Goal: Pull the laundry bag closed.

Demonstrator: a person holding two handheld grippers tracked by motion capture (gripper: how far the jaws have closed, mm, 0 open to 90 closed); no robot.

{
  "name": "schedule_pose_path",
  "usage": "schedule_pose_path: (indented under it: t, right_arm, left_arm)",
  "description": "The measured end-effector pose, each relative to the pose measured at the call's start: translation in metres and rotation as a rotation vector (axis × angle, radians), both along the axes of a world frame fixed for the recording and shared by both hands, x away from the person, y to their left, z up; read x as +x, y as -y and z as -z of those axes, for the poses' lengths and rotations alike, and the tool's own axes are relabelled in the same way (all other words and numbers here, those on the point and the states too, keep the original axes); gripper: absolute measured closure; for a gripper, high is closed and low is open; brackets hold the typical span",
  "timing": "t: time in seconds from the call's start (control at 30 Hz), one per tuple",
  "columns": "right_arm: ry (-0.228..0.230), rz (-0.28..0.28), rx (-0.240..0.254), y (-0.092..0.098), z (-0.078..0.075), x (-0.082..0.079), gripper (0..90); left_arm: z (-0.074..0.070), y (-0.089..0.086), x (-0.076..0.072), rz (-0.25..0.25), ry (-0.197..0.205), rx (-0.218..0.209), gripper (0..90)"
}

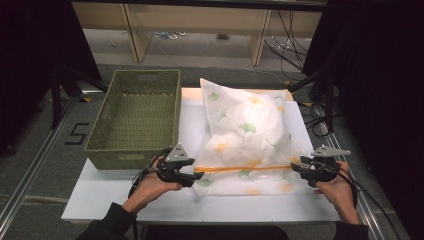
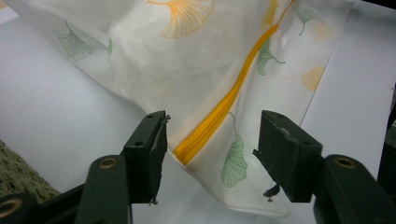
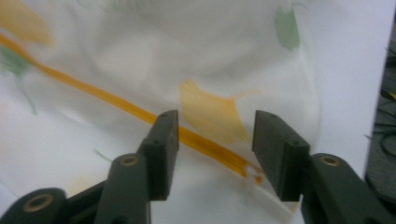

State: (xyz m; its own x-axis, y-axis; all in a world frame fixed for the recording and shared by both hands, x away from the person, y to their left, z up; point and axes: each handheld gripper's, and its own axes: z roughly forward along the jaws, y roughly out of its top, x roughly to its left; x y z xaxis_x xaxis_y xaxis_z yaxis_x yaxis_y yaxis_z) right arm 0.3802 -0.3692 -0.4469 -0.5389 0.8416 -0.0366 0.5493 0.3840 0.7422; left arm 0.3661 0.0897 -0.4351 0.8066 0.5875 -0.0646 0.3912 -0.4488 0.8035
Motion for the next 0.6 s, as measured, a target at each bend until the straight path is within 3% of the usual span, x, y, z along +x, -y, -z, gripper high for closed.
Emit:
schedule_pose_path:
  t: [0.13, 0.2, 0.23, 0.27, 0.3, 0.47, 0.53, 0.6]
  right_arm:
    - [0.024, -0.017, 0.011, -0.011, -0.005, -0.001, 42.9]
    - [0.017, -0.019, 0.045, -0.017, -0.006, -0.003, 41.4]
    - [0.043, -0.033, 0.033, -0.018, -0.007, -0.002, 41.1]
    - [0.030, -0.022, 0.058, -0.021, -0.008, -0.004, 40.5]
    - [0.053, -0.038, 0.057, -0.021, -0.009, -0.003, 39.7]
    - [0.040, -0.042, 0.086, -0.029, -0.012, -0.005, 37.6]
    - [0.056, -0.068, 0.072, -0.029, -0.012, -0.004, 36.6]
    - [0.058, -0.055, 0.081, -0.032, -0.012, -0.005, 35.2]
  left_arm:
    - [-0.002, -0.001, -0.002, -0.023, 0.004, -0.001, 37.1]
    - [-0.002, -0.002, -0.003, -0.025, 0.002, -0.008, 35.4]
    - [-0.002, -0.002, -0.003, -0.024, 0.001, -0.009, 34.9]
    - [-0.002, -0.003, -0.004, -0.022, 0.006, -0.010, 34.7]
    - [-0.001, -0.002, -0.004, -0.031, 0.002, -0.021, 34.1]
    - [-0.002, -0.004, -0.005, -0.031, -0.006, -0.019, 31.4]
    - [-0.001, -0.005, -0.005, -0.042, -0.003, -0.020, 30.5]
    - [-0.001, -0.006, -0.005, -0.049, -0.008, -0.025, 29.5]
